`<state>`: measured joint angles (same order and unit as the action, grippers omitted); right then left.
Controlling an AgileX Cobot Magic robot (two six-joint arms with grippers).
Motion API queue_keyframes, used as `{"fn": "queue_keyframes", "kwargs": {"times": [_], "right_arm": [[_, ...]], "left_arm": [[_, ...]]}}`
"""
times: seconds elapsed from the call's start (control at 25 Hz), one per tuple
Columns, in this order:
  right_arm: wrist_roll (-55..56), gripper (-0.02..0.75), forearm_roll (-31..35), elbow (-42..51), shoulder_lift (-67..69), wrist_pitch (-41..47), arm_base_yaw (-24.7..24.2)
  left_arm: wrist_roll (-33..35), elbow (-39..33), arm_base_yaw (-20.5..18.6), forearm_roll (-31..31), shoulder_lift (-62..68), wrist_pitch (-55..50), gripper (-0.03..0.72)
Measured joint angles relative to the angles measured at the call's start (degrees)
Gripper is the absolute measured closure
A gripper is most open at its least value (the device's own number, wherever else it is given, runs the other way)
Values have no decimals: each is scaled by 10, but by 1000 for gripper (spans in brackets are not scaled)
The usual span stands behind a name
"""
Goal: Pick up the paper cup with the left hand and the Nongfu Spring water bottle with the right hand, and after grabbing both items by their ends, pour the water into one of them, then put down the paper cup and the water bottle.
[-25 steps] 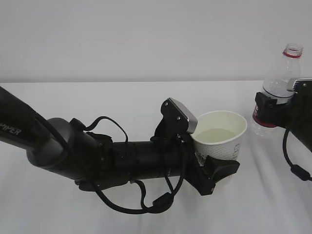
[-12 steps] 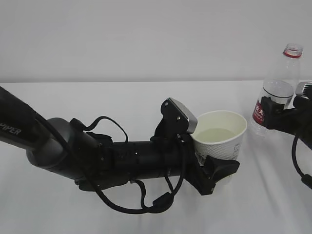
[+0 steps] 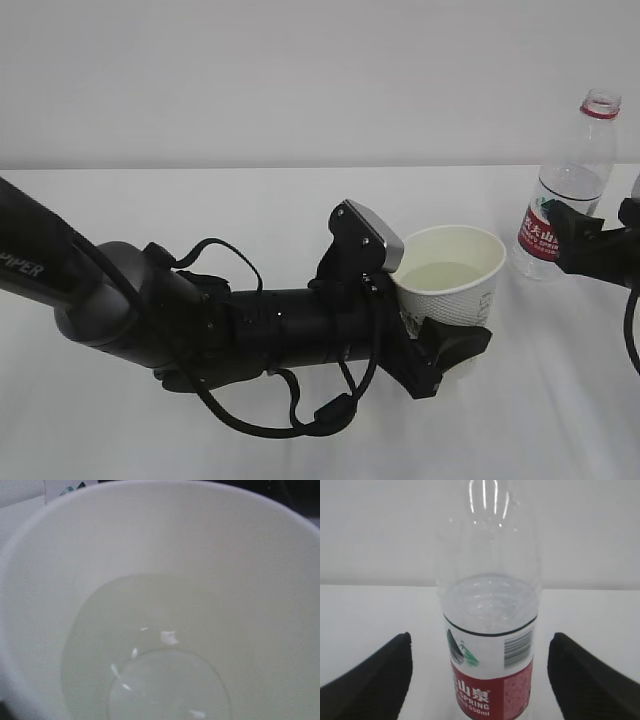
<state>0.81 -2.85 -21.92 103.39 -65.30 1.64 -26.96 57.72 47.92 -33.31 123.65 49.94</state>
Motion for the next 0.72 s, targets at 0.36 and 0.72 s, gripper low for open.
{"fn": "queue_keyframes", "kwargs": {"times": [0.36, 0.72], "right_arm": [[0, 94, -15, 16, -100, 40, 0], [0, 94, -17, 21, -226, 144, 0]], "left_arm": [[0, 0, 0, 3, 0, 4, 145], [0, 0, 0, 11, 0, 5, 145]]}}
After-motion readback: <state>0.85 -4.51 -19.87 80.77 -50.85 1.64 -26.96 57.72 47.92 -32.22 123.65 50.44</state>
